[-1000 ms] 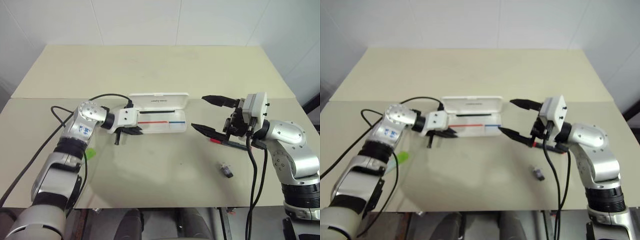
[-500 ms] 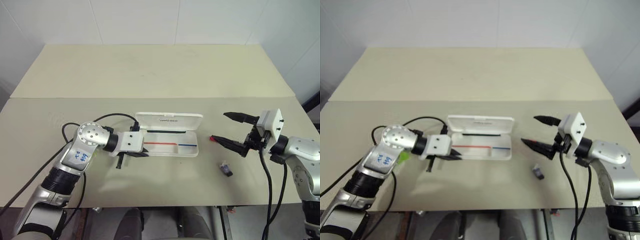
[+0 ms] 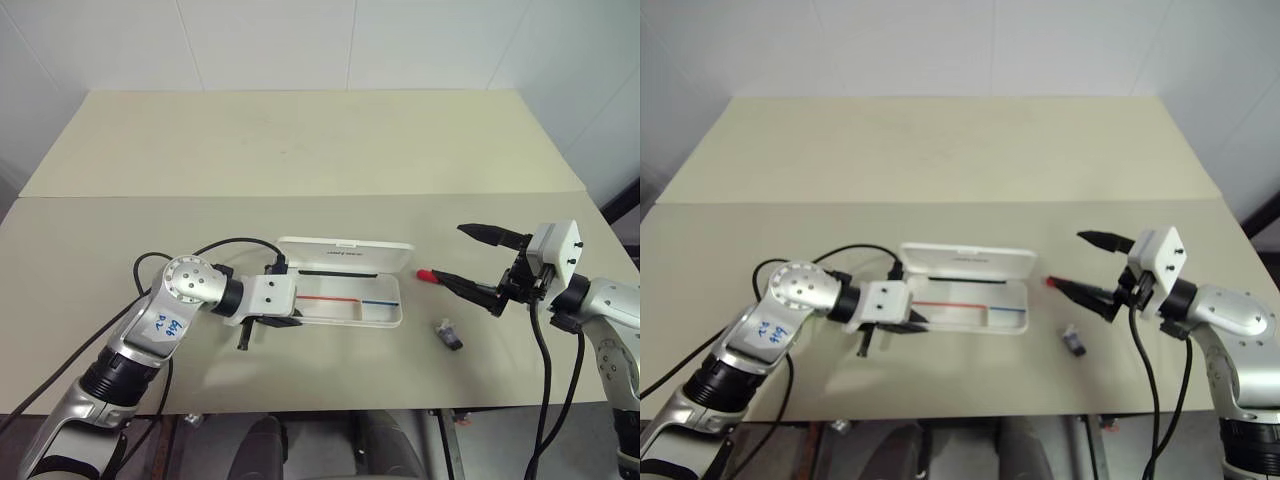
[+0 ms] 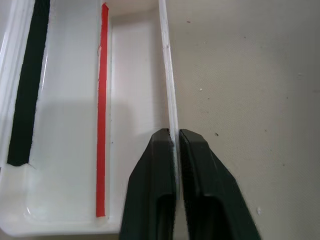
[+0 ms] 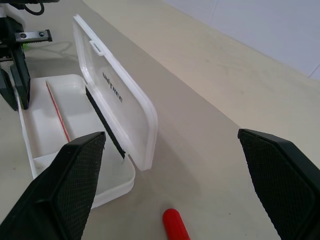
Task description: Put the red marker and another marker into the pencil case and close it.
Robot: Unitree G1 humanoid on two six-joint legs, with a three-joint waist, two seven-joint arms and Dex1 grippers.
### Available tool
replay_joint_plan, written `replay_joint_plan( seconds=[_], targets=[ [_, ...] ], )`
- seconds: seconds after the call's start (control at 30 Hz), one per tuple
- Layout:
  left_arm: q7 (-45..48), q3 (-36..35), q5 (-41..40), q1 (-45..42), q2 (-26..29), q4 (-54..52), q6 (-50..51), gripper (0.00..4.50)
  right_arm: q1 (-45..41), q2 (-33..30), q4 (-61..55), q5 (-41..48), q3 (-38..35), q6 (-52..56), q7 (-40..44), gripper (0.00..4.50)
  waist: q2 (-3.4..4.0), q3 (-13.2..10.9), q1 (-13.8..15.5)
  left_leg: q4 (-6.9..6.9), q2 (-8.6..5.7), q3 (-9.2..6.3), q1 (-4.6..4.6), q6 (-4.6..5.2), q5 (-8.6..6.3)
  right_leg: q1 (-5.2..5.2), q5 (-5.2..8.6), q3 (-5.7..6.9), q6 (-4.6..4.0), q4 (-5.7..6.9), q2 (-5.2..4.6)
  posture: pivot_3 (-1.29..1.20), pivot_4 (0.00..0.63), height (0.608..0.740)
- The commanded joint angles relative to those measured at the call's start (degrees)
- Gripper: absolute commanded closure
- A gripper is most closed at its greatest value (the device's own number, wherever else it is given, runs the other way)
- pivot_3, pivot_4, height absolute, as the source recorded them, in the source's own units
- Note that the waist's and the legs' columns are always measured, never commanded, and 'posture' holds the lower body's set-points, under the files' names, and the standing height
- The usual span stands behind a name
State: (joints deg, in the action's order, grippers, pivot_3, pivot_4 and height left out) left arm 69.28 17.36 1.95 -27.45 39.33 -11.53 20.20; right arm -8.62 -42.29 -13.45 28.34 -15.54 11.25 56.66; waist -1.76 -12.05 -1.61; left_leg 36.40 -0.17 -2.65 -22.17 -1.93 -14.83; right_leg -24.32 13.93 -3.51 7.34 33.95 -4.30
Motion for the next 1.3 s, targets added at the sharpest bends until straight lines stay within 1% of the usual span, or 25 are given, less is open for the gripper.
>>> replay_joint_plan(
  seconds=[0.03, 0.07, 0.23, 0.43, 0.47, 0.53, 0.63, 0.67, 0.7, 0.77, 0.83, 0.87, 0.93, 1.03, 1.1, 1.2, 1.3],
  targets=[
    [-0.6, -0.9, -2.6, -0.2, -0.4, -2.9, 1.7, 2.75, -1.9, -0.1, -1.7, 0.6, 0.1, -0.2, -0.7, 0.0, 0.0, 0.0, 0.0, 0.0, 0.0, 0.0, 0.0, 0.0, 0.0, 0.0, 0.0, 0.0, 0.0, 0.0, 0.0, 0.0, 0.15, 0.74],
    [-0.7, -1.2, -3.2, -0.3, -0.6, -3.1, 1.7, 2.46, -2.3, 0.1, -1.7, 0.5, 0.6, -0.2, -0.8, 0.0, 0.0, 0.0, 0.0, 0.01, 0.0, 0.0, 0.0, 0.0, 0.0, 0.0, 0.0, 0.0, 0.0, 0.0, -0.01, 0.0, 0.15, 0.74],
    [-0.4, -2.0, -6.4, -0.3, -0.4, -4.4, 1.9, 2.46, -3.3, 0.7, -1.6, 0.2, 2.0, -0.1, -1.5, 0.0, 0.0, 0.0, 0.1, 0.02, 0.0, -0.01, 0.0, 0.0, 0.0, 0.0, 0.0, 0.0, 0.01, 0.04, 0.0, 0.0, 0.15, 0.74],
    [1.4, -2.4, -9.5, 0.9, 2.0, -6.4, 2.5, 2.46, -4.1, 0.8, -0.5, 0.1, 3.1, -0.4, -1.4, 0.0, 0.0, 0.0, 0.0, 0.03, 0.0, 0.01, 0.0, 0.0, 0.0, 0.0, -0.01, -0.01, 0.01, 0.04, -0.01, 0.0, 0.15, 0.74],
    [1.5, -2.8, -10.1, 1.3, 2.3, -6.8, 2.7, 2.12, -4.3, 0.5, 0.0, 0.1, 3.2, -0.4, -1.0, 0.0, 0.0, 0.0, 0.0, 0.03, 0.0, 0.0, 0.01, 0.0, 0.0, 0.0, 0.0, -0.01, 0.01, 0.05, -0.01, 0.0, 0.15, 0.74],
    [2.1, -3.2, -11.5, 2.1, 3.3, -7.5, 2.9, 1.62, -4.4, -0.8, 0.7, 0.5, 3.4, 1.4, -0.2, 0.0, 0.0, 0.0, 0.0, 0.02, 0.0, 0.0, 0.03, 0.0, 0.0, 0.0, 0.0, -0.01, 0.0, 0.06, 0.0, 0.0, 0.15, 0.74],
    [0.5, -4.7, -11.8, 2.5, 3.1, -6.5, 0.5, 0.61, -4.6, -3.8, 2.2, -0.7, 4.1, 4.5, 1.1, 0.0, 0.0, 0.0, 0.1, 0.05, -0.01, 0.01, 0.01, 0.0, 0.0, 0.0, 0.01, -0.02, -0.02, 0.05, -0.02, 0.0, 0.15, 0.74],
    [-0.3, -5.7, -11.9, 2.6, 3.0, -5.9, -0.6, 0.18, -4.8, -4.9, 2.8, -0.8, 4.4, 5.2, 2.0, 0.0, 0.0, 0.0, 0.1, 0.08, -0.01, 0.01, 0.0, 0.0, 0.0, 0.0, 0.02, -0.02, -0.04, 0.05, -0.03, 0.0, 0.15, 0.74],
    [-0.6, -6.9, -12.5, 2.9, 2.9, -5.4, -1.8, 0.03, -5.0, -5.7, 3.5, -1.2, 4.7, 5.3, 2.8, 0.0, 0.0, 0.0, 0.1, 0.09, -0.01, 0.01, 0.0, 0.0, 0.0, 0.01, 0.04, -0.01, -0.08, 0.05, -0.03, 0.0, 0.15, 0.74],
    [-0.4, -9.0, -14.4, 3.4, 2.7, -5.1, -3.1, 0.03, -5.6, -7.1, 4.7, -1.8, 5.2, 5.7, 4.2, 0.0, 0.0, 0.0, 0.1, 0.1, -0.01, 0.02, 0.01, 0.0, 0.0, 0.02, 0.08, -0.01, -0.15, 0.05, -0.03, 0.0, 0.15, 0.74],
    [-0.4, -11.9, -18.0, 3.9, 1.8, -5.5, -2.9, 0.03, -6.3, -8.4, 6.0, -2.6, 5.9, 5.5, 5.6, 0.0, 0.01, 0.0, 0.0, 0.1, -0.01, 0.02, 0.01, 0.0, 0.0, 0.02, 0.08, -0.01, -0.16, 0.05, -0.03, 0.0, 0.15, 0.74],
    [0.2, -14.0, -21.1, 4.6, 1.8, -6.2, -2.2, 0.03, -6.9, -9.3, 7.0, -3.4, 6.7, 6.1, 6.1, 0.0, 0.0, 0.0, 0.0, 0.1, -0.01, 0.02, 0.01, 0.0, 0.0, 0.02, 0.08, -0.01, -0.15, 0.06, -0.03, 0.0, 0.15, 0.74],
    [0.9, -16.5, -24.8, 5.5, 2.2, -7.2, -1.2, 0.03, -8.1, -10.4, 8.8, -4.5, 7.7, 6.3, 7.3, 0.0, 0.01, 0.0, -0.2, 0.1, 0.0, 0.07, 0.02, 0.0, 0.0, 0.02, 0.07, -0.04, -0.15, 0.06, -0.03, 0.0, 0.15, 0.74],
    [1.9, -20.9, -31.2, 8.3, 4.5, -9.9, 3.0, 0.03, -10.3, -12.6, 12.0, -7.1, 10.2, 7.9, 9.0, 0.0, 0.02, 0.0, -0.1, 0.1, 0.02, 0.07, 0.05, 0.0, 0.0, 0.01, 0.07, -0.03, -0.14, 0.11, -0.01, 0.0, 0.15, 0.74],
    [2.6, -24.3, -34.8, 12.1, 6.2, -12.3, 4.7, 0.03, -12.3, -13.8, 15.0, -9.8, 12.8, 8.1, 10.1, 0.0, 0.03, 0.0, -0.3, 0.1, 0.02, 0.07, 0.07, 0.0, 0.0, 0.0, 0.08, -0.04, -0.15, 0.13, -0.01, 0.0, 0.15, 0.74],
    [2.4, -26.8, -36.9, 15.5, 7.7, -14.0, 5.0, 0.03, -15.1, -13.8, 18.7, -11.8, 15.0, 8.4, 11.1, 0.0, 0.03, 0.0, -0.2, 0.11, 0.02, 0.09, 0.07, 0.0, 0.0, 0.0, 0.13, -0.04, -0.26, 0.11, -0.02, 0.0, 0.15, 0.74],
    [1.1, -29.8, -37.6, 16.9, 8.1, -12.8, 4.5, 0.03, -17.7, -13.1, 22.3, -13.7, 17.2, 7.6, 12.3, 0.0, 0.03, 0.0, -0.1, 0.18, 0.02, 0.1, 0.06, 0.0, 0.0, 0.01, 0.23, -0.05, -0.49, 0.11, -0.02, 0.0, 0.15, 0.74]
  ],
)
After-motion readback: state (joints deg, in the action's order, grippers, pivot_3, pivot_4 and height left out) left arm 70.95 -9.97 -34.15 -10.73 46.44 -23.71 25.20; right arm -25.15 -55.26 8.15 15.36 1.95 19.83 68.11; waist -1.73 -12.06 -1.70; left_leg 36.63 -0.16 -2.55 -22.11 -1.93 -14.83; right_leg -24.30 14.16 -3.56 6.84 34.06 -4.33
